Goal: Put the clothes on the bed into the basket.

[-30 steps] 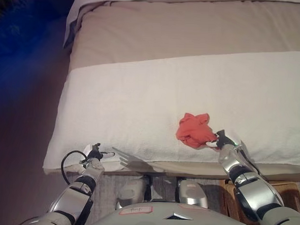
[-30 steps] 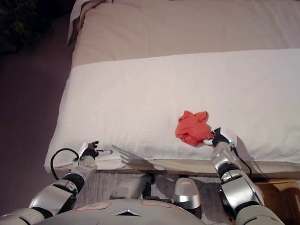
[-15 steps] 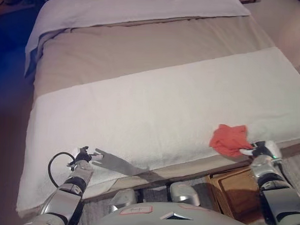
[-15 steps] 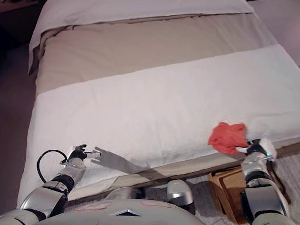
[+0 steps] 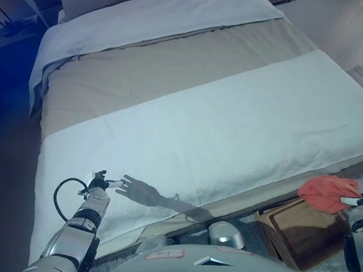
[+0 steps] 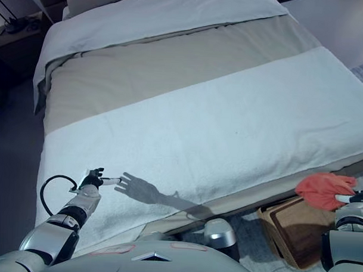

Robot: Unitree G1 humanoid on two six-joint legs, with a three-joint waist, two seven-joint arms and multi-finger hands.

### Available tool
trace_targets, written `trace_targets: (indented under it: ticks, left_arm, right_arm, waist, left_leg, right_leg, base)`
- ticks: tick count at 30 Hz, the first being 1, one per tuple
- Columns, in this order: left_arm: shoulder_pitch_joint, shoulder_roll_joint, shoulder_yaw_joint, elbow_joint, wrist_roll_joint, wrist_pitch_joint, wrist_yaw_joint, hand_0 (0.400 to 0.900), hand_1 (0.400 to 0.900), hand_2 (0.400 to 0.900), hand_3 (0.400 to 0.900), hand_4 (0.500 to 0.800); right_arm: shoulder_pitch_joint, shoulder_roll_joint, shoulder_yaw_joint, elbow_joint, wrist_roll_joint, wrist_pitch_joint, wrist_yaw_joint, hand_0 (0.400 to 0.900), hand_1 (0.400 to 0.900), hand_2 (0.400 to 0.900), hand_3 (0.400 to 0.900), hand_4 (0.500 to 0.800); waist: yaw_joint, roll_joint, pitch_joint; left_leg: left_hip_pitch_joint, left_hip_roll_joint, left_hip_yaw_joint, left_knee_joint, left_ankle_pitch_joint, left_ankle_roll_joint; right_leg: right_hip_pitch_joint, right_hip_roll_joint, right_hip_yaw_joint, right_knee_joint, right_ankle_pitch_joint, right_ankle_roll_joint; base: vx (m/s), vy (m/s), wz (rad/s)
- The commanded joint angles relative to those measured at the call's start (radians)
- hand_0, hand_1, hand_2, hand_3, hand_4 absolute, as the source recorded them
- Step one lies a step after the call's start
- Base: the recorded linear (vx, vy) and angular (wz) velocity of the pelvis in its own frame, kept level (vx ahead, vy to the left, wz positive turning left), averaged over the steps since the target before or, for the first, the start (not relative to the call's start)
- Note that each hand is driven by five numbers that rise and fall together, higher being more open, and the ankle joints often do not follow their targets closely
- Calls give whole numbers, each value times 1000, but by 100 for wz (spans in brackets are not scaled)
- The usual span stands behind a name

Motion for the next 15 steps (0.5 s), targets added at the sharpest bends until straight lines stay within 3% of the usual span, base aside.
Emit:
trace_targets:
  ticks: [1,13,14,15]
  left_arm:
    - [-102,89,-29,12,40,-20,26,900,900,900,900,800]
    - [-101,79,-56,-27,41,-26,16,900,900,900,900,800]
    - [-101,80,-59,-29,42,-24,14,900,900,900,900,800]
    - [-105,84,-61,-28,39,-26,14,900,900,900,900,800]
  right_arm:
    - [-19,-162,-35,67,-3,5,-47,400,400,400,400,500]
    - [55,-281,-130,124,-20,24,-22,400,400,400,400,500]
    - [55,-286,-132,129,-15,24,-6,900,900,900,900,800]
    - [48,-289,-121,130,-11,19,7,900,900,900,900,800]
  waist:
    - [-3,-2,-34]
    - [-30,55,-29]
    - [-31,57,-30]
    - [-30,59,-30]
  left_leg:
    - [97,32,14,6,-98,-50]
    - [94,26,4,6,-92,-51]
    - [94,25,3,6,-91,-51]
    - [94,25,4,6,-91,-51]
  right_leg:
    - [-19,-23,-67,4,-35,70]
    - [-11,-28,-77,4,-46,70]
    - [-10,-28,-75,4,-46,69]
    - [-12,-29,-75,4,-46,70]
  base:
    - [-7,-14,6]
    - [-5,-11,0]
    - [-11,-23,-10]
    - [-9,-23,-11]
